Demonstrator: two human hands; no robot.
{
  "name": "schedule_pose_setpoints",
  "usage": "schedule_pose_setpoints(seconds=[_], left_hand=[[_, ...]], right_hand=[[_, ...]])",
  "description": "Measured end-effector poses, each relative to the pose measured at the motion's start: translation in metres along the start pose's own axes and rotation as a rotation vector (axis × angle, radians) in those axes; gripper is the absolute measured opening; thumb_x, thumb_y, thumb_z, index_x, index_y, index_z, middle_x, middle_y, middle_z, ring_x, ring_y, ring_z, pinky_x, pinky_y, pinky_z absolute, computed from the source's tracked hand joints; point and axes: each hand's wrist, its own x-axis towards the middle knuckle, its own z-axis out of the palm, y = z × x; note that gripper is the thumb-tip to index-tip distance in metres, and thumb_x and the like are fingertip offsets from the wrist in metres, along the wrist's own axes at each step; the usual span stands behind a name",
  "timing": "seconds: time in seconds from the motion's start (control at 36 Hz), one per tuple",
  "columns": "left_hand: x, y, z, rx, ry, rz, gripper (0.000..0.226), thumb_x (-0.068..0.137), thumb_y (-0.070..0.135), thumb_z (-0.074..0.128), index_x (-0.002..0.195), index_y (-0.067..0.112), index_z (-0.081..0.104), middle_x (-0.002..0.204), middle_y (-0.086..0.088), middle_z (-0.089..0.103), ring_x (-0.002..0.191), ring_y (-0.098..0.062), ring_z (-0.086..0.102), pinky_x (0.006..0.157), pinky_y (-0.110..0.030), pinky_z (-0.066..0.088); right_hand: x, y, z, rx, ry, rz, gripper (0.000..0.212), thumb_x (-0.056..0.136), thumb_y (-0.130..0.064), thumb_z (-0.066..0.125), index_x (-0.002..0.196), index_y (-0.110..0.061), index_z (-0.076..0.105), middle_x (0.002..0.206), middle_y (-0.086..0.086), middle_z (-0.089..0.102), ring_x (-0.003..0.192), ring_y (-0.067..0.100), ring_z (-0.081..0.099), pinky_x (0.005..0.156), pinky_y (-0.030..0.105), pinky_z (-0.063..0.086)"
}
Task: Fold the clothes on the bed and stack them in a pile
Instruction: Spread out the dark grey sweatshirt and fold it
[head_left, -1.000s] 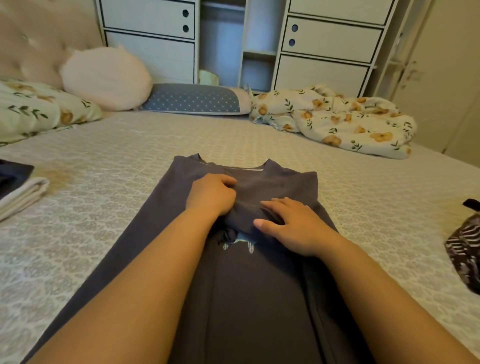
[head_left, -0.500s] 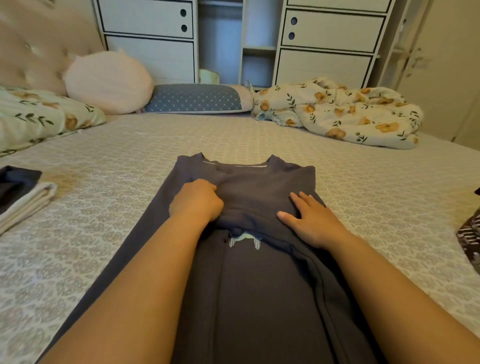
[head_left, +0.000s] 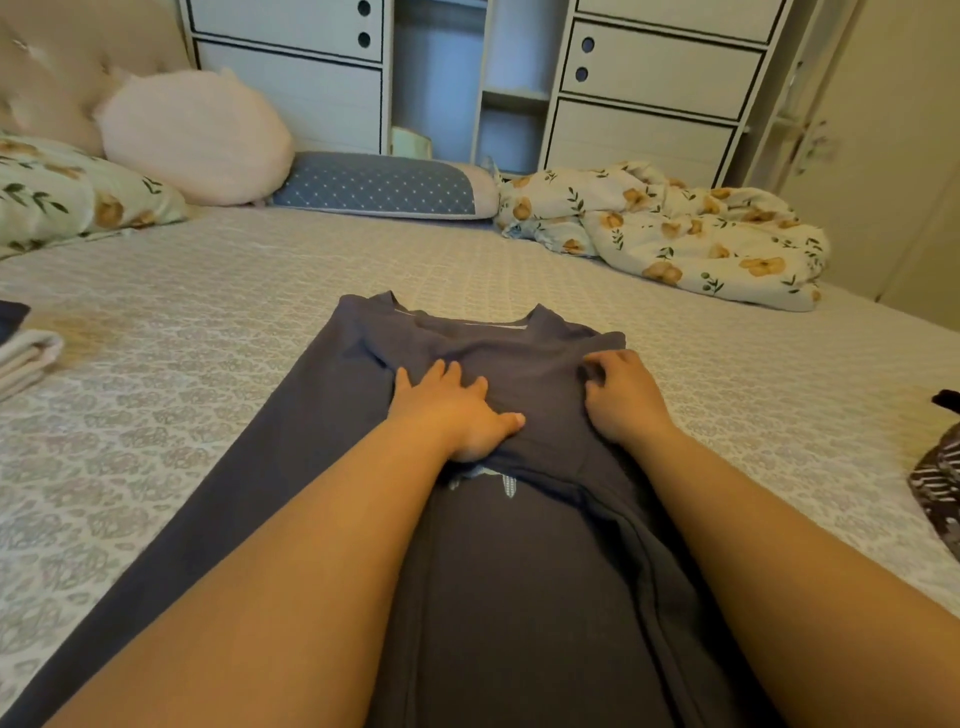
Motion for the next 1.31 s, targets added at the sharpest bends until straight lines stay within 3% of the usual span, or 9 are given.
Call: schedule_pose_setpoints(seconds=[0.19, 0.39, 0.56, 0.69, 0.81, 0.97, 1.11, 1.22, 1.31], left_hand=[[-0.002, -0.004, 0.003, -0.021, 0.014, -0.02, 0.082, 0.089, 0.072, 0.024, 0.153, 0.022, 0.008, 0.161, -0.006, -0.007, 0.147, -0.024, -0.011, 0.116, -0.05, 0.001], [-0.002, -0.002, 0.004, -0.019, 0.083, -0.011, 0.075, 0.09, 0.068, 0.028, 0.151, 0.026, 0.021, 0.16, -0.004, 0.007, 0.147, -0.024, 0.0, 0.114, -0.052, 0.011], [-0.006, 0.0, 0.001, -0.103, 0.105, -0.077, 0.076, 0.09, 0.066, 0.034, 0.152, 0.023, 0.02, 0.16, -0.007, -0.001, 0.147, -0.027, -0.008, 0.115, -0.049, 0.01], [-0.007, -0.013, -0.001, -0.311, 0.282, -0.234, 0.074, 0.088, 0.052, 0.051, 0.149, 0.017, 0.025, 0.156, -0.014, 0.017, 0.141, -0.036, 0.014, 0.11, -0.045, 0.026], [0.0, -0.022, -0.003, -0.411, 0.369, -0.282, 0.076, 0.089, 0.041, 0.055, 0.151, 0.024, 0.016, 0.146, -0.016, 0.032, 0.133, -0.038, 0.027, 0.103, -0.046, 0.034], [0.011, -0.029, -0.009, -0.449, 0.5, -0.251, 0.05, 0.094, 0.025, 0.047, 0.141, 0.038, 0.036, 0.125, -0.008, 0.057, 0.106, -0.03, 0.055, 0.064, -0.035, 0.038], [0.007, -0.028, -0.015, -0.509, 0.573, -0.258, 0.046, 0.094, 0.018, 0.043, 0.136, 0.038, 0.043, 0.124, -0.005, 0.058, 0.103, -0.029, 0.056, 0.066, -0.035, 0.037], [-0.007, -0.032, -0.022, -0.582, 0.837, -0.286, 0.041, 0.091, 0.02, 0.047, 0.129, 0.035, 0.047, 0.114, -0.001, 0.06, 0.08, -0.02, 0.047, 0.056, -0.028, 0.03], [-0.016, -0.034, -0.018, -0.495, 0.653, -0.322, 0.041, 0.093, 0.02, 0.047, 0.132, 0.032, 0.046, 0.125, -0.006, 0.051, 0.095, -0.026, 0.051, 0.065, -0.034, 0.041]], right_hand=[[0.029, -0.003, 0.01, -0.168, 0.041, 0.069, 0.032, 0.096, -0.012, 0.044, 0.128, -0.012, 0.048, 0.13, 0.012, 0.049, 0.108, 0.031, 0.054, 0.073, 0.033, 0.037], [0.037, -0.019, 0.002, -0.459, -0.169, 0.095, 0.032, 0.095, -0.015, 0.044, 0.123, -0.023, 0.056, 0.123, 0.009, 0.056, 0.107, 0.029, 0.054, 0.075, 0.033, 0.038], [0.036, -0.021, 0.008, -0.378, 0.254, -0.113, 0.028, 0.096, -0.008, 0.039, 0.117, -0.012, 0.057, 0.128, 0.009, 0.049, 0.092, 0.035, 0.057, 0.064, 0.033, 0.032], [0.039, -0.021, 0.018, -0.185, -0.117, -0.043, 0.043, 0.101, -0.037, 0.036, 0.137, -0.013, 0.044, 0.143, 0.01, 0.041, 0.122, 0.031, 0.046, 0.097, 0.038, 0.038], [0.037, -0.015, 0.014, -0.264, -0.377, 0.024, 0.066, 0.099, -0.055, 0.023, 0.153, -0.021, 0.007, 0.16, 0.004, 0.01, 0.146, 0.029, 0.012, 0.117, 0.048, 0.015], [0.022, -0.024, 0.005, -0.059, -0.342, -0.001, 0.062, 0.099, -0.054, 0.021, 0.152, -0.023, 0.014, 0.16, 0.001, 0.014, 0.145, 0.025, 0.015, 0.117, 0.044, 0.011], [0.001, -0.02, 0.015, -0.173, -0.373, -0.067, 0.068, 0.089, -0.071, 0.026, 0.149, -0.041, 0.017, 0.16, -0.005, 0.012, 0.147, 0.025, 0.006, 0.114, 0.055, 0.002], [-0.006, -0.021, 0.007, 0.057, -0.265, -0.037, 0.063, 0.09, -0.067, 0.033, 0.146, -0.036, 0.031, 0.155, -0.009, 0.027, 0.143, 0.018, 0.024, 0.117, 0.05, 0.01], [-0.011, -0.02, 0.006, 0.054, -0.238, -0.037, 0.06, 0.093, -0.057, 0.04, 0.146, -0.03, 0.032, 0.154, -0.006, 0.031, 0.14, 0.018, 0.029, 0.116, 0.046, 0.018]])
